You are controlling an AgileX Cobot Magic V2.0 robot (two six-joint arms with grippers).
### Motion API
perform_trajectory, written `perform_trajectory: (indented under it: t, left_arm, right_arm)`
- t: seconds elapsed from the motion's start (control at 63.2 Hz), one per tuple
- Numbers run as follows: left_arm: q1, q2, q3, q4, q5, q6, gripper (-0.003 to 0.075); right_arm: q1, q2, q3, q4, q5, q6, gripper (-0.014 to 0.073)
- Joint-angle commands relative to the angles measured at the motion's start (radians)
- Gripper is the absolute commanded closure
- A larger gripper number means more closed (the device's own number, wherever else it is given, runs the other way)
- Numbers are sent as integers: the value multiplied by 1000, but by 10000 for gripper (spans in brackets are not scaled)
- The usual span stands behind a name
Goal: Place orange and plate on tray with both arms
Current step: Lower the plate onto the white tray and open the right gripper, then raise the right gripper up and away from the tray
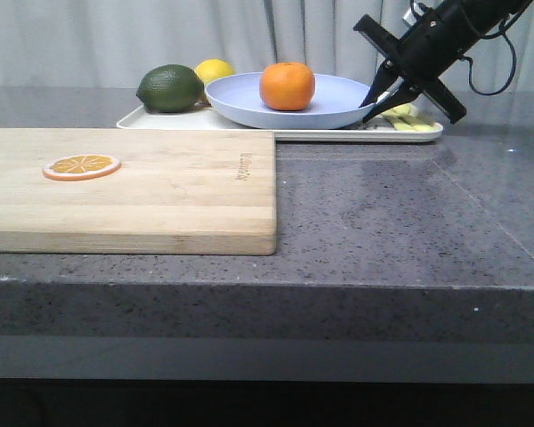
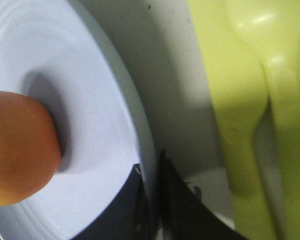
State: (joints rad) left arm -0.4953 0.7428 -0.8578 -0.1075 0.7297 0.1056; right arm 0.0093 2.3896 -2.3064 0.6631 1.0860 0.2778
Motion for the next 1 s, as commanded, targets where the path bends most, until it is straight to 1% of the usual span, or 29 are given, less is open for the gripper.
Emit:
perform_trajectory:
  t: [0.0, 0.49, 0.554, 0.585, 0.664, 0.68, 0.759, 0.807, 0.886, 0.933, 0.981]
  left_arm:
    - [1, -5, -24, -16, -67, -10, 81]
    - [1, -5, -24, -16, -65, -10, 82]
    - [1, -5, -24, -16, -65, -10, 82]
    - [1, -5, -24, -16, -63, -10, 81]
    - [1, -5, -24, -16, -56, -10, 81]
    - [1, -5, -24, -16, -57, -10, 81]
    - [1, -5, -24, -16, -49, -10, 81]
    - [1, -5, -24, -16, -44, -10, 81]
    - [1, -5, -24, -16, -40, -10, 82]
    - [1, -5, -24, -16, -40, -10, 81]
    - [1, -5, -24, -16, -40, -10, 82]
  right_arm:
    - [-3, -79, -39, 49, -32, -4, 711]
    - [-3, -79, -42, 49, -17, -5, 706]
    - [-3, -79, -42, 49, -14, -5, 690]
    - [-3, -79, -42, 49, -13, -5, 671]
    - [-3, -79, -42, 49, -13, -6, 592]
    - [-3, -79, -42, 49, -13, -6, 554]
    - [-3, -79, -43, 49, -13, -6, 448]
    - [-3, -80, -43, 49, -13, -6, 358]
    - [-3, -81, -43, 49, -11, -6, 246]
    - [-3, -82, -43, 49, -11, -6, 216]
    - [-3, -84, -43, 49, -9, -6, 215]
